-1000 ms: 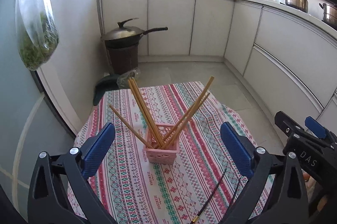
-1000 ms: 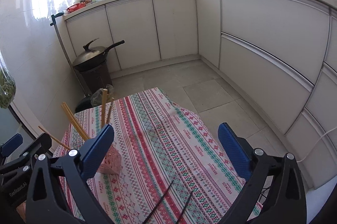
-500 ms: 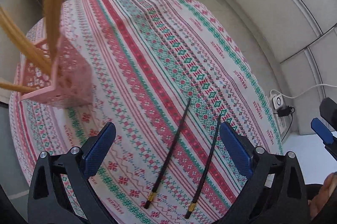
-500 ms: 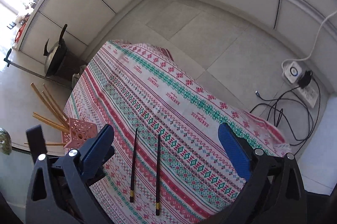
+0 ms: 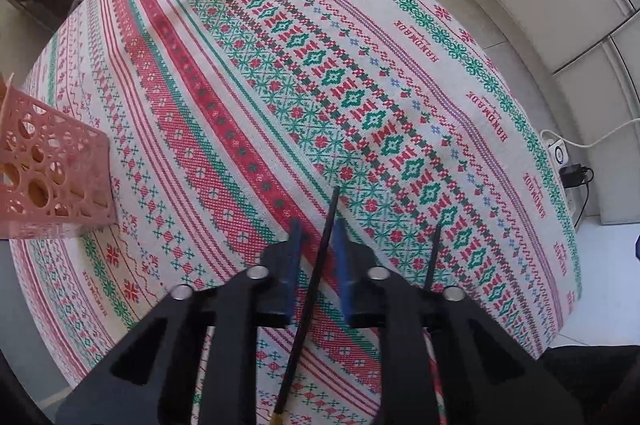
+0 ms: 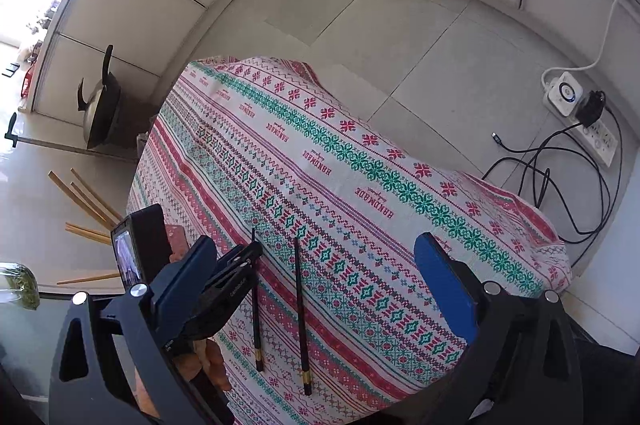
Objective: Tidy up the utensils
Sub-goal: 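Grasp a black chopstick with the left tool while the right tool grasps another, then carry both black chopsticks to the pink holder and insert them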
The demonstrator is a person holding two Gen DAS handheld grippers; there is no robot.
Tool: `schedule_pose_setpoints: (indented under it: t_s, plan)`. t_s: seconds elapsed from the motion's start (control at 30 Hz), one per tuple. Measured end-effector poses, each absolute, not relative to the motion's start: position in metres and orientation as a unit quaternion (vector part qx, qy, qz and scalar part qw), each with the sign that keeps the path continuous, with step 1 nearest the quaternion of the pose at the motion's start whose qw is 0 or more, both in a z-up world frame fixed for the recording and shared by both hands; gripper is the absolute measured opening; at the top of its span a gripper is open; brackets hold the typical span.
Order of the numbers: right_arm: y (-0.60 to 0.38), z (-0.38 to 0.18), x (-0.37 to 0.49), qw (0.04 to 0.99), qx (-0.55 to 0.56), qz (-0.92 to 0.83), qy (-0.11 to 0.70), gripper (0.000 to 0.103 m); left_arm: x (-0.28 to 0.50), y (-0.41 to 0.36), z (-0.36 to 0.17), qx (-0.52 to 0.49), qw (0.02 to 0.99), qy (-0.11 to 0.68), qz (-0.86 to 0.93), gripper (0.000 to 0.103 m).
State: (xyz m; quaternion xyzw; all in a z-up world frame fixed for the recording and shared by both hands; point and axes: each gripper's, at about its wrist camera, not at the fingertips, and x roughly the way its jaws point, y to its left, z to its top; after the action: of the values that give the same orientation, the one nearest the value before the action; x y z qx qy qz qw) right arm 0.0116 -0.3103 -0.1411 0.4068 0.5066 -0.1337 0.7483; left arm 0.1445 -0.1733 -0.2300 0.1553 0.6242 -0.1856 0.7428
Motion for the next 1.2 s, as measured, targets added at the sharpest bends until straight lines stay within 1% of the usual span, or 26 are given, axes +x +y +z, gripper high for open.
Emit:
schedule_pose_setpoints:
  t_s: [0.1,0.2,0.3,0.4,0.47,0.5,0.53,0.57,0.63,0.67,0.73,0.77,0.8,0.83,1.0,1.2]
  plan:
    - [-0.306,-0.144,0.014,0.749,0.396,-0.137,0.513,0.096,0.140,-0.167,-0.230,0.160,0.748,0.616,-0.191,0.004]
    - [-0.299,-0.151,0.020,0.744,0.389,-0.136,0.526,0.096,0.131,-0.153,-0.223,0.163,0.754,0.607,-0.190,0.003]
    - [-0.288,-0.161,0.027,0.741,0.378,-0.134,0.539,0.096,0.116,-0.131,-0.208,0.166,0.763,0.596,-0.189,0.003]
    - [-0.266,-0.174,0.039,0.742,0.343,-0.127,0.562,0.096,0.103,-0.106,-0.186,0.163,0.778,0.579,-0.183,0.003]
    - [-0.252,-0.184,0.048,0.742,0.319,-0.128,0.576,0.092,0.096,-0.086,-0.169,0.154,0.790,0.566,-0.178,0.003]
    - [-0.243,-0.190,0.054,0.742,0.302,-0.133,0.584,0.088,0.092,-0.075,-0.159,0.147,0.796,0.560,-0.175,0.003]
    - [-0.236,-0.196,0.059,0.741,0.289,-0.135,0.591,0.081,0.088,-0.067,-0.150,0.140,0.803,0.553,-0.172,0.003]
    - [-0.228,-0.204,0.064,0.737,0.274,-0.134,0.602,0.077,0.085,-0.064,-0.141,0.135,0.809,0.547,-0.168,0.003]
    - [-0.215,-0.222,0.072,0.725,0.258,-0.130,0.625,0.062,0.075,-0.048,-0.123,0.118,0.823,0.532,-0.162,0.003]
    - [-0.208,-0.232,0.075,0.717,0.252,-0.128,0.637,0.064,0.074,-0.042,-0.114,0.111,0.829,0.524,-0.159,0.003]
    - [-0.191,-0.230,0.078,0.744,0.210,-0.135,0.620,0.039,0.068,-0.027,-0.098,0.095,0.843,0.507,-0.154,0.003]
    - [-0.184,-0.232,0.079,0.747,0.190,-0.139,0.621,0.035,0.066,-0.019,-0.090,0.086,0.849,0.498,-0.153,0.003]
    - [-0.181,-0.231,0.078,0.756,0.180,-0.146,0.612,0.016,0.065,-0.013,-0.081,0.077,0.855,0.489,-0.151,0.003]
    - [-0.181,-0.232,0.077,0.760,0.174,-0.150,0.608,0.006,0.063,-0.009,-0.075,0.068,0.861,0.482,-0.150,0.003]
    - [-0.200,-0.225,0.070,0.767,0.240,-0.132,0.580,0.004,0.067,0.010,-0.055,0.023,0.879,0.454,-0.144,0.003]
    - [-0.204,-0.164,0.054,0.823,0.249,-0.089,0.503,0.004,0.063,0.028,-0.037,-0.008,0.894,0.426,-0.138,0.003]
